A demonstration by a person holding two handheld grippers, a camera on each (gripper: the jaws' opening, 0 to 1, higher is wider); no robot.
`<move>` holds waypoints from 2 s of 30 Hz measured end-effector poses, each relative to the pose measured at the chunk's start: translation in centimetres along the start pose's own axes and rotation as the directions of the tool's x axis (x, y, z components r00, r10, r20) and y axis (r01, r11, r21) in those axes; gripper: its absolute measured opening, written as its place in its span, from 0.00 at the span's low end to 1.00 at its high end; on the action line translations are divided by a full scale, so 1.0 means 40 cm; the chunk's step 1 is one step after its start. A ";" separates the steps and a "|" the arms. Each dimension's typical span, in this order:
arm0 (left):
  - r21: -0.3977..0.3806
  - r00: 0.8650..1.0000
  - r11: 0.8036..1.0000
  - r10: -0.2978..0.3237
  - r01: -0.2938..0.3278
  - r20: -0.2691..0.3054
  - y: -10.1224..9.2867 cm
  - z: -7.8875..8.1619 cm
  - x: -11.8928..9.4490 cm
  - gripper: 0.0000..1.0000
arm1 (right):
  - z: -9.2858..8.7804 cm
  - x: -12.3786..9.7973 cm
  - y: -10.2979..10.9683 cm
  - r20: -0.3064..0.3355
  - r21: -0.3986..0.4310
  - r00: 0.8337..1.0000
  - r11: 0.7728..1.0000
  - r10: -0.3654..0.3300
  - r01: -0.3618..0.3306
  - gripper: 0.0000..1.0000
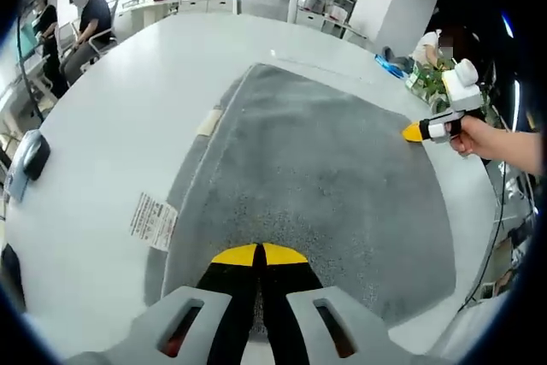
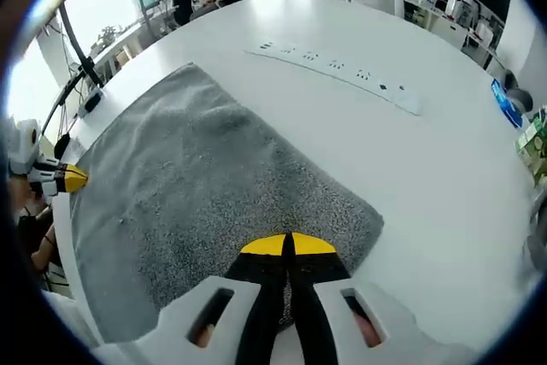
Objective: Fold the towel on the table until its edges align and the towel forms a compact rectangular stack.
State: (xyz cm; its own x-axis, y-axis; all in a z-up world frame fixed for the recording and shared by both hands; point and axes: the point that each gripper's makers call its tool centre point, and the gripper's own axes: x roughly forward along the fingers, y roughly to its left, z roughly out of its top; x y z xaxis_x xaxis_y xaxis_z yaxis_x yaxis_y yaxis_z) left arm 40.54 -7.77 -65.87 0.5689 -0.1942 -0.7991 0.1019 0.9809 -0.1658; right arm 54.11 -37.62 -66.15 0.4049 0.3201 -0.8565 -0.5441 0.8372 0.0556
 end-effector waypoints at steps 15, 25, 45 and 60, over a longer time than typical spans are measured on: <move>0.087 0.998 0.996 0.027 -0.022 -0.059 -0.004 0.009 0.007 0.01 | -0.057 -0.033 -0.010 0.002 0.063 1.000 0.998 -0.015 0.015 0.00; 0.113 0.998 0.994 0.016 -0.009 -0.063 -0.003 0.028 0.023 0.01 | -0.089 -0.052 -0.009 -0.029 0.042 0.999 0.999 -0.033 0.034 0.00; 0.213 0.996 0.977 -0.006 0.024 -0.087 -0.012 0.088 0.069 0.01 | -0.161 -0.094 -0.009 -0.042 0.088 0.997 0.994 -0.064 0.067 0.00; 0.300 0.993 0.953 -0.017 0.051 -0.116 -0.019 0.116 0.091 0.01 | -0.197 -0.115 0.004 -0.026 0.104 0.997 0.991 -0.078 0.080 0.00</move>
State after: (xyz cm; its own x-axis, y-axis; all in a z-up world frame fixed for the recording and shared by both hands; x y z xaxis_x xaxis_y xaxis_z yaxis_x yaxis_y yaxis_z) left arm 46.30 -9.16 -65.98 0.4686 -0.2111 -0.8578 0.3711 0.9282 -0.0258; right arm 46.37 -42.42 -66.25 0.4270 0.2422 -0.8712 -0.4303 0.9018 0.0398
